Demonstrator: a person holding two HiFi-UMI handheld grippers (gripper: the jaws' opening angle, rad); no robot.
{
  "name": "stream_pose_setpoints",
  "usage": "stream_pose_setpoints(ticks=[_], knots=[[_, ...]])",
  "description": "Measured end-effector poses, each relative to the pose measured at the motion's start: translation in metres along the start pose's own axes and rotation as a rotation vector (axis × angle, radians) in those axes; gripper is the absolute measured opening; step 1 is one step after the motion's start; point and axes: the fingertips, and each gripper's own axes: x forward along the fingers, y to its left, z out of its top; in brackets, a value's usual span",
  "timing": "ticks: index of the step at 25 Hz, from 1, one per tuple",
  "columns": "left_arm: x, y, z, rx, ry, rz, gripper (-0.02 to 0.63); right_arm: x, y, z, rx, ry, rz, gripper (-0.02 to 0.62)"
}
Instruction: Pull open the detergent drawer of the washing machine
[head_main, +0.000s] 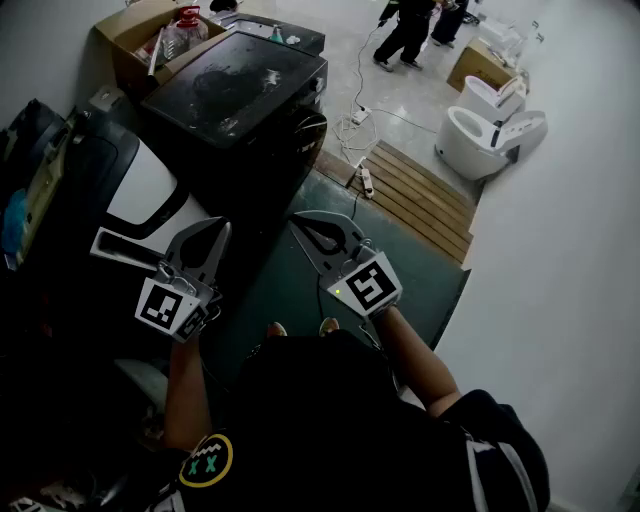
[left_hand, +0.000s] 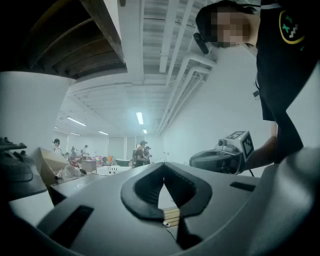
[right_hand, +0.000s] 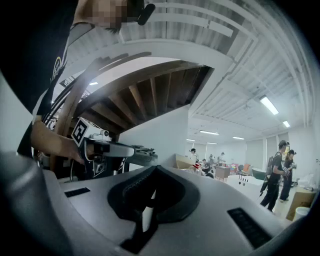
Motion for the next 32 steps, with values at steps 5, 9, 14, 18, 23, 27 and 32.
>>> stream_pose_setpoints(ticks=[5, 9, 14, 18, 23, 27, 32], knots=[[-0.004, 0.004, -0.005, 0.014, 0.018, 0.011, 0.018, -0.001, 0.001, -0.001, 0.005, -0.002, -0.003, 0.02], [-0.006, 0.009, -0.008, 0.036, 0.029, 0.022, 0.018, 0.0, 0.001, 0.001, 0.011, -0.007, -0.005, 0.02], [-0.005, 0.006, -0.004, 0.028, 0.015, 0.008, 0.018, 0.001, 0.0, 0.0, 0.01, -0.003, -0.004, 0.02], [-0.005, 0.006, -0.004, 0.034, -0.003, -0.002, 0.018, 0.003, 0.001, -0.001, 0.012, 0.0, -0.009, 0.021], [-0.004, 0.006, -0.006, 0.02, 0.018, 0.001, 0.018, 0.005, 0.004, -0.005, -0.014, 0.02, -0.009, 0.021], [-0.002, 0.007, -0.005, -0.002, 0.011, 0.005, 0.018, 0.006, 0.002, -0.009, -0.006, 0.032, -0.009, 0.029], [0.001, 0.008, -0.008, -0.001, 0.021, 0.008, 0.018, 0.007, 0.002, -0.015, 0.029, 0.034, -0.007, 0.095]])
